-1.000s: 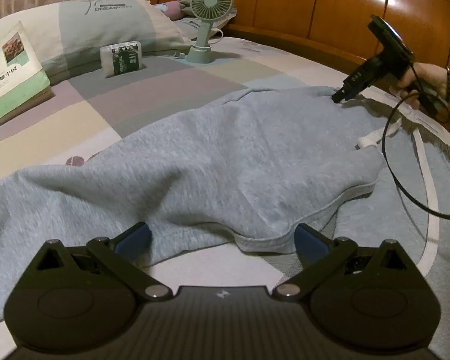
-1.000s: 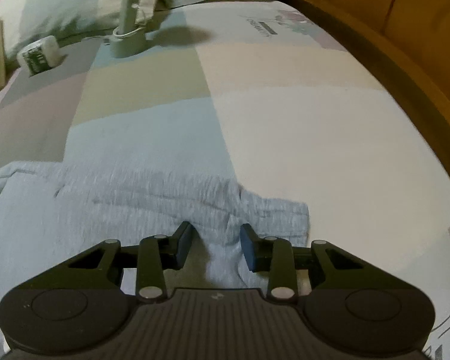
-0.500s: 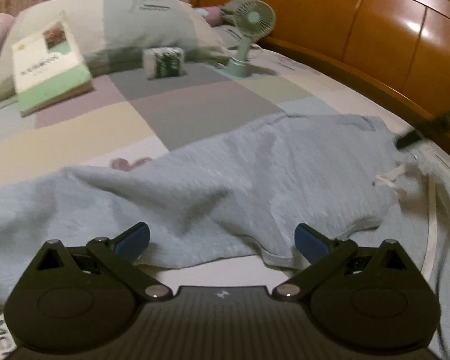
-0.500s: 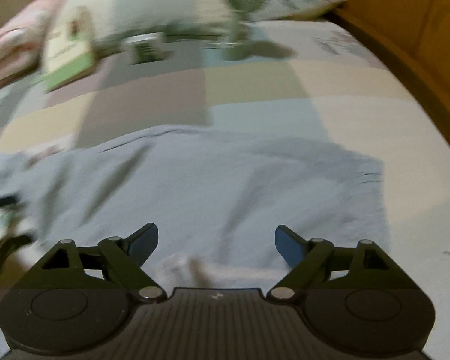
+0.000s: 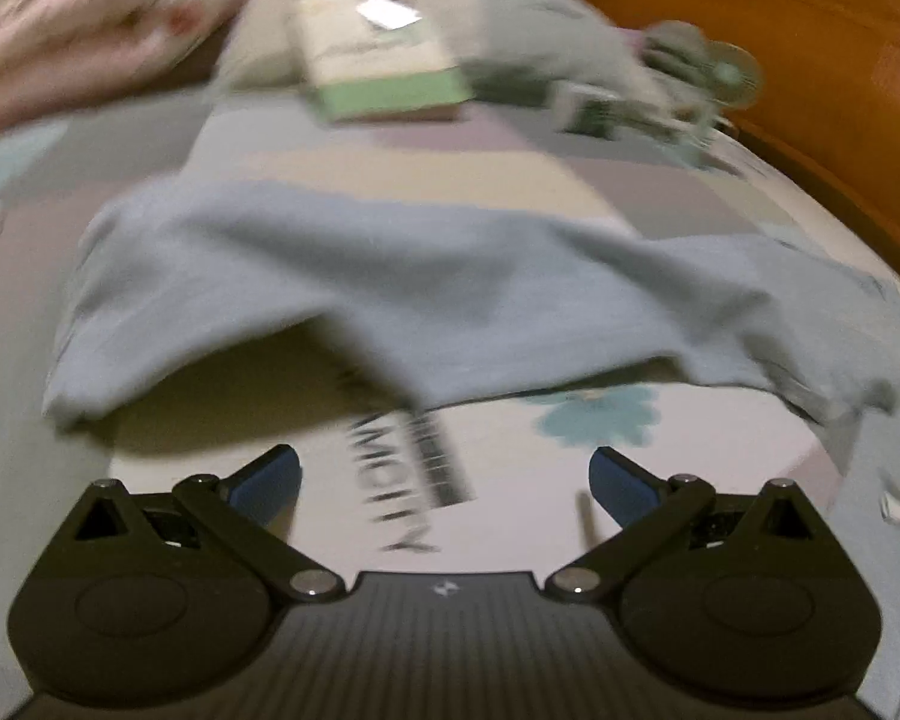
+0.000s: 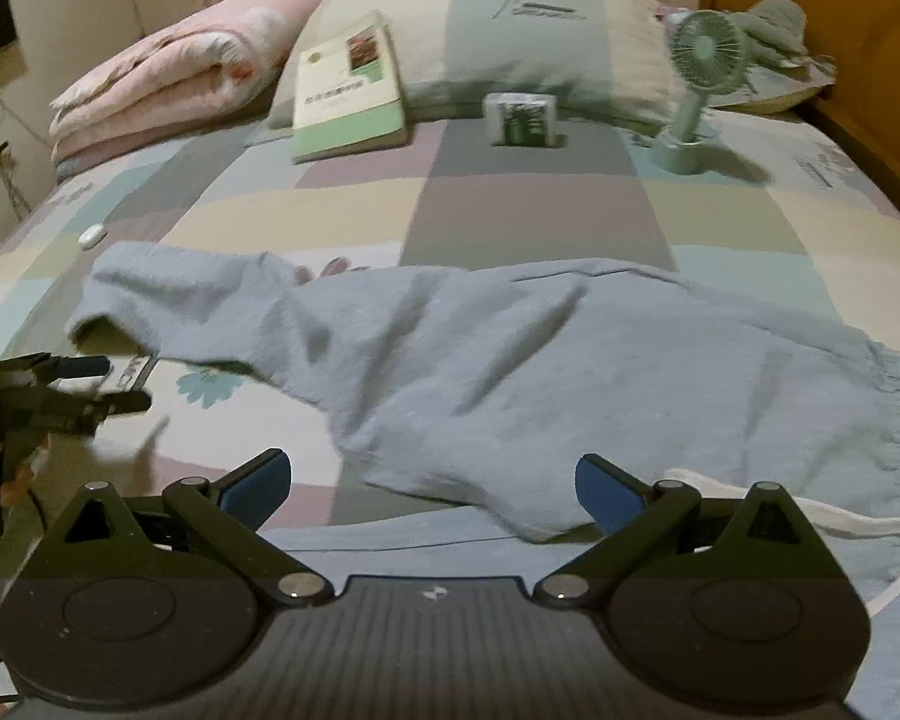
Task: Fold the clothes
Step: 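Move the left gripper to the grey elastic cuffs, then grasp the cuffs with the left gripper and lift them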
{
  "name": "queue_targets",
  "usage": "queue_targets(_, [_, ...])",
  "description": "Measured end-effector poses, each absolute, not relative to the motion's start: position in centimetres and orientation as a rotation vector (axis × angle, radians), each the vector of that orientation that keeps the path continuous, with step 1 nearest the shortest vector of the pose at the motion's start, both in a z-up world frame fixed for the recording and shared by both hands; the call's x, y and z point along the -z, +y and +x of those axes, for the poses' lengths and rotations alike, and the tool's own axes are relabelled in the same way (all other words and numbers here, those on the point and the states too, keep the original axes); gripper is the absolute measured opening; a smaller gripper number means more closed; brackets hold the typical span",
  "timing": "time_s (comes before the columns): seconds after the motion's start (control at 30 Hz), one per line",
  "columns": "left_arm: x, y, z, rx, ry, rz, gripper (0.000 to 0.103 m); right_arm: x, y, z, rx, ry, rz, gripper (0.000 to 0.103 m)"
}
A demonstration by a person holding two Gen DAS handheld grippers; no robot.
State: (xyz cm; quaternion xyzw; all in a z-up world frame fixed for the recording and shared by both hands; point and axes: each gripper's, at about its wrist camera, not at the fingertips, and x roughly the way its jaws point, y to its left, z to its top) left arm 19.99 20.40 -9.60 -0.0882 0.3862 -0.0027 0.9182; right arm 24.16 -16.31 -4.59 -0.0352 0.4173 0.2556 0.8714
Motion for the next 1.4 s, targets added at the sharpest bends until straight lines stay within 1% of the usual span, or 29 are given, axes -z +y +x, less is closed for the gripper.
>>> queue_targets(0.1, [8.7,22.4,20.8,0.007,0.777,-0.268,0.102,4.4,-15.2,23.8,-0.545,0.872,-0.079,0.103])
queue_targets(0.2, [7.3,24.4,21.9,0.022,0.734,-0.42,0.102,4.1,-14.2,23.5,-0.549,0.87,-0.082,0.103])
queue_targets(0.33, [8.1,27.2,21.8,-0.019,0.674,-0.65,0.102,3.9,-12.5,23.6,-0.566,0.875,-0.109,0.103])
queue_targets(0.43, [8.7,28.6,21.3,-0.084,0.623,-0.674,0.102,3.7,-11.1,23.8,-0.579,0.88,-0.131,0.103])
queue_targets(0.57, [7.8,30.7,22.5,-0.032,0.575,-0.739,0.102,3.6,-8.6,24.5,-0.601,0.887,-0.168,0.103])
queue_targets(0.7, [8.2,32.0,22.3,-0.023,0.472,-0.747,0.102,3.6,-4.3,26.0,-0.656,0.875,-0.203,0.103])
queue_targets(1.07, [8.6,36.1,21.6,-0.038,0.478,-0.801,0.099,3.1,8.7,31.3,-0.821,0.814,-0.287,0.103])
queue_targets(1.13, [8.6,36.5,21.4,-0.055,0.47,-0.784,0.095,2.8,10.7,32.4,-0.843,0.795,-0.307,0.103])
queue_targets(1.17, [8.6,36.4,21.4,-0.077,0.469,-0.752,0.09,2.7,11.7,33.0,-0.857,0.782,-0.324,0.102])
queue_targets(1.2, [8.6,36.4,21.5,-0.103,0.47,-0.724,0.081,2.7,12.6,33.6,-0.872,0.768,-0.34,0.102])
queue_targets(1.23, [8.9,36.3,21.7,-0.132,0.478,-0.703,0.058,2.7,13.5,34.2,-0.878,0.758,-0.354,0.099])
queue_targets(1.27, [9.2,36.3,21.9,-0.154,0.494,-0.687,0.04,2.8,14.4,34.8,-0.881,0.751,-0.366,0.099])
queue_targets(1.3, [9.7,36.4,22.2,-0.167,0.514,-0.684,0.037,3.0,15.2,35.5,-0.884,0.751,-0.372,0.098])
queue_targets(1.33, [10.1,36.6,22.2,-0.17,0.529,-0.688,0.033,3.2,15.9,36.2,-0.888,0.756,-0.373,0.094])
queue_targets(1.37, [10.4,36.7,22.2,-0.175,0.54,-0.69,0.021,3.5,16.6,36.8,-0.891,0.761,-0.374,0.091])
queue_targets(1.4, [10.5,36.8,22.3,-0.185,0.546,-0.688,0.013,3.7,17.3,37.5,-0.894,0.766,-0.376,0.091])
